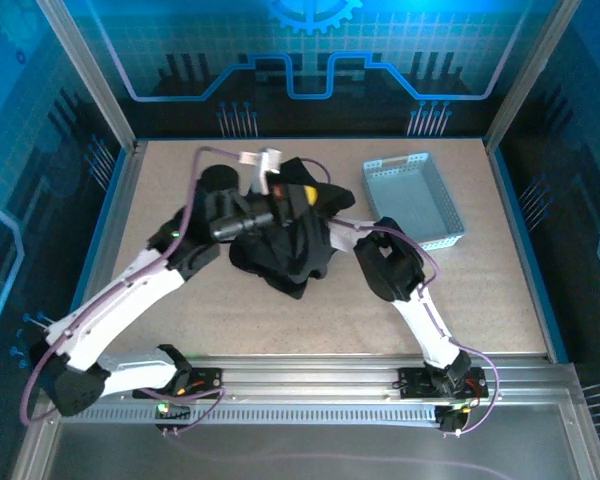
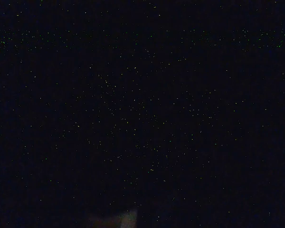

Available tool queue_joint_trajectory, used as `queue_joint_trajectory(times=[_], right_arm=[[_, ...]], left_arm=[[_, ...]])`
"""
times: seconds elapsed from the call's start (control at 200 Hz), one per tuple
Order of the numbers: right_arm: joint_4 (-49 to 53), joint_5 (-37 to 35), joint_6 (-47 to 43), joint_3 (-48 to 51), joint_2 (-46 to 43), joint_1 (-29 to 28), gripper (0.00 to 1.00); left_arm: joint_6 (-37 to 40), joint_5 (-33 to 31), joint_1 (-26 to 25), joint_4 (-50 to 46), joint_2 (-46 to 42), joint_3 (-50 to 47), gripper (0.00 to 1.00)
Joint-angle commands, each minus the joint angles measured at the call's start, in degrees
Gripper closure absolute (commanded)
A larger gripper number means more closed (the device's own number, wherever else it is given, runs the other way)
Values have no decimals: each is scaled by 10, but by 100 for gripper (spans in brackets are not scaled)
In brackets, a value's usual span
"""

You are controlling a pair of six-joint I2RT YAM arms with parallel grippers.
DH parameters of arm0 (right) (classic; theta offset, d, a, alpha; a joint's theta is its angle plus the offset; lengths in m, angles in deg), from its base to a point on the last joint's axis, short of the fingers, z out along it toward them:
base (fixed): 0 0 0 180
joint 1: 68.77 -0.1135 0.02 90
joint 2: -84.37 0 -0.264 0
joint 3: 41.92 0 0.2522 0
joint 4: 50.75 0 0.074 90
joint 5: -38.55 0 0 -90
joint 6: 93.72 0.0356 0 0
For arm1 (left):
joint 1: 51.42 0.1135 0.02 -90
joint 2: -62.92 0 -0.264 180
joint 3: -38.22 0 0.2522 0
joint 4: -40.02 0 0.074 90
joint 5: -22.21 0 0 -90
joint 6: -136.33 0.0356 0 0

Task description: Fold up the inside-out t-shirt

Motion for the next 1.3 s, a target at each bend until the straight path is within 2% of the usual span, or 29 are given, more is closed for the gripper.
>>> queue_joint_trajectory(times=[0.0,0.14,0.32,0.455,0.64,0.765,0.875,0.98,1.1,1.296], right_arm=[[-101,7,-4,89,-99,2,91],[-157,-8,-2,211,-178,1,97],[-213,-28,2,338,-259,9,100],[-260,-7,-17,403,-311,3,100],[-378,61,-45,496,-390,-13,100],[-434,69,-42,547,-446,-16,100],[-405,49,-38,540,-471,-3,100],[-373,39,-36,528,-463,9,100],[-394,34,-38,548,-464,12,100],[-354,67,-33,484,-526,29,100]], left_arm=[[44,-43,66,-63,-32,-4,100],[24,-71,172,-90,-33,-27,100],[-43,-34,318,-43,-25,-114,100],[-66,-8,377,-11,19,-145,100],[-44,-16,384,-58,135,-108,100],[-21,-15,377,-100,213,-84,100],[-2,-20,361,-126,250,-82,100],[7,-50,350,-135,249,-105,100],[20,-90,335,-170,254,-118,100],[38,-151,285,-199,288,-128,100]])
